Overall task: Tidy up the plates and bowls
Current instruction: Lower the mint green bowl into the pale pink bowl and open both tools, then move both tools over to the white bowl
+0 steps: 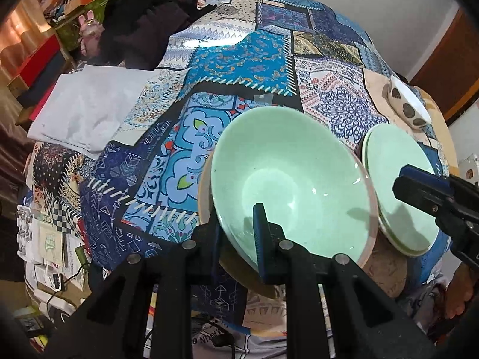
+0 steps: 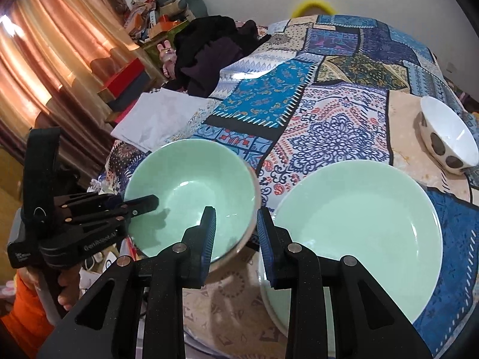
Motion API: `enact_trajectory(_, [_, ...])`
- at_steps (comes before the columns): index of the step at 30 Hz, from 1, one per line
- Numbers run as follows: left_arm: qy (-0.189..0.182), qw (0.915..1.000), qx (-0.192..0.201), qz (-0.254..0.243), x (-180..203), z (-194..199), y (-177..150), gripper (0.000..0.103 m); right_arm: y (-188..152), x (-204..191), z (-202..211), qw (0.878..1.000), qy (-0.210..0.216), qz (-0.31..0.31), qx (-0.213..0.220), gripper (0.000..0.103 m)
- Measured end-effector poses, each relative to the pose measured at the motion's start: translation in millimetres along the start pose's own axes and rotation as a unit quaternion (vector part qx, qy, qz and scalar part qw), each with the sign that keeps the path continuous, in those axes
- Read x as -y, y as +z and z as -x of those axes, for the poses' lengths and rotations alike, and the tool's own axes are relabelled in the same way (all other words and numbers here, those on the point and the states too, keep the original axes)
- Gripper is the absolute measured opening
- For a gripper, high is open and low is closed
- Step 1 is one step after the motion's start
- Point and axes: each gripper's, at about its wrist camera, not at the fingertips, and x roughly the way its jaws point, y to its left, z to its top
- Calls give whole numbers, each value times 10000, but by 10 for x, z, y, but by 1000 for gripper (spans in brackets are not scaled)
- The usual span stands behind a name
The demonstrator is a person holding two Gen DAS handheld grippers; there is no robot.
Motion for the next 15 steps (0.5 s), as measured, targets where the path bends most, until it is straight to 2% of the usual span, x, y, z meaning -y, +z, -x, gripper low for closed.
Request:
enact_trajectory(3, [62,9999,86,-23,11,70,24,25,5,77,64,9999,-46,-70,70,27])
enact_trajectory(6, [78,9997,234,-55,40,180,54,33,11,153,153,9997,-107,-127,158,32])
enact_trajectory(15, [110,9997,179,127,87,253,165,34,11,451,556,9965,-438,-257,667,46])
